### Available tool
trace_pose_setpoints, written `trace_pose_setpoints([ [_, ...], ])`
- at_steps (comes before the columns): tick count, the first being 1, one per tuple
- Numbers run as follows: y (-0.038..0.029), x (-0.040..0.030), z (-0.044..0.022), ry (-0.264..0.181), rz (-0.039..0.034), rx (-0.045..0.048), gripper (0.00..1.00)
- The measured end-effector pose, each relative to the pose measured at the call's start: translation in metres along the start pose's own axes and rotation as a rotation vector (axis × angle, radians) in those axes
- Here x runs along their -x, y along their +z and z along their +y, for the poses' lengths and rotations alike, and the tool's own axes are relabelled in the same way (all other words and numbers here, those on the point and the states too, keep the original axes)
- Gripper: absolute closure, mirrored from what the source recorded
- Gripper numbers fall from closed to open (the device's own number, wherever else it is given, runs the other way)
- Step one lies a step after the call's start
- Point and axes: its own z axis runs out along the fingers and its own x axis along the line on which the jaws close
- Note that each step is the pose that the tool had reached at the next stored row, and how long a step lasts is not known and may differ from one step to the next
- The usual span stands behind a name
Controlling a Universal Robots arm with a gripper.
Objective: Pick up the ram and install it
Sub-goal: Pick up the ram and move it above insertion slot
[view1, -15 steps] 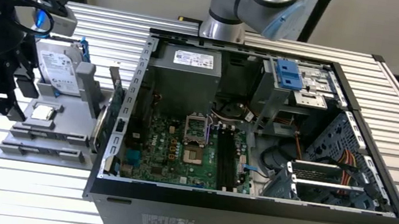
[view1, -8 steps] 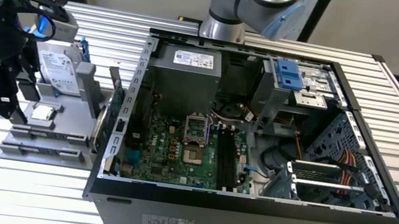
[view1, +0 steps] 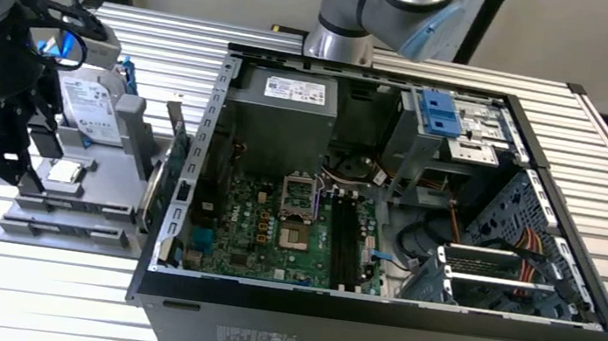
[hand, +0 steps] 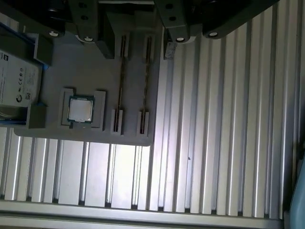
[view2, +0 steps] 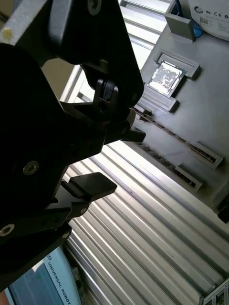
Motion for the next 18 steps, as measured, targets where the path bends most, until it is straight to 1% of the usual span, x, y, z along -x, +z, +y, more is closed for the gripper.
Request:
trace_pose_setpoints([
  [18,0.0157,0.0002,-0.0003,0.000,0.0019,0.0001,0.00],
])
